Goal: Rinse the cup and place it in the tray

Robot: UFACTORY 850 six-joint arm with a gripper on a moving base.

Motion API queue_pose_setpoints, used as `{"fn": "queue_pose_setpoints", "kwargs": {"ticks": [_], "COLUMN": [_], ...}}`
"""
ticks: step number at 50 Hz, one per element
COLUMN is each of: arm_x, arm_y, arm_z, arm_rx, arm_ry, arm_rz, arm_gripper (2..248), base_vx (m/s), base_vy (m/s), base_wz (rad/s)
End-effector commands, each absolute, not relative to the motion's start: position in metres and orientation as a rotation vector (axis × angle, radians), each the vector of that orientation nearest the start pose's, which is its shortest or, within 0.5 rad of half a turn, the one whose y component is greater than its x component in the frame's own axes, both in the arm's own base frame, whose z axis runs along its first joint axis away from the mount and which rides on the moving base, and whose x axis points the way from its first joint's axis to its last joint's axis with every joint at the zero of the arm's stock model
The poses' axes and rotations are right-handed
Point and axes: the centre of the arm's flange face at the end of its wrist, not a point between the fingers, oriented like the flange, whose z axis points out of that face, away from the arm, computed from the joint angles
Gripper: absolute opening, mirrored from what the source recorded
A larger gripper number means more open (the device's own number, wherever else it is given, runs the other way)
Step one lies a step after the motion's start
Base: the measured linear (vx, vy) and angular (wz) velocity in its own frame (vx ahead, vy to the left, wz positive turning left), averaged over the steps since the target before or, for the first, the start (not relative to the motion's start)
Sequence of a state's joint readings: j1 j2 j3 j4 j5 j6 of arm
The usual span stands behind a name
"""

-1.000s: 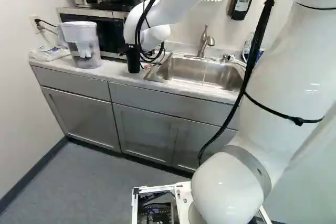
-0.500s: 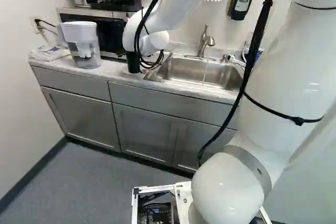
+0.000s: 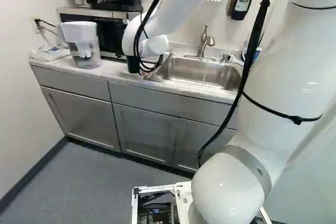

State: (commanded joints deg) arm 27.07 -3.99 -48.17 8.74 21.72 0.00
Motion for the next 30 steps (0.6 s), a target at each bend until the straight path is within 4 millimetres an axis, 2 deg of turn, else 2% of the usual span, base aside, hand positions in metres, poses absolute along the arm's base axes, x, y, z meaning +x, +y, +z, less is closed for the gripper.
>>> {"fn": "queue_pose_setpoints", "kwargs": {"ticks": [30], "arm_x": [0.4591], "arm_y": [0.2291], "arm_z": [0.5151], "arm_rx": [-2.399], "arm_ry": [-0.356], "arm_rz": [-1.512], "arm_gripper": [247], "base_vx": [0.000], "base_vy": [0.000], "base_wz": [0.000]}}
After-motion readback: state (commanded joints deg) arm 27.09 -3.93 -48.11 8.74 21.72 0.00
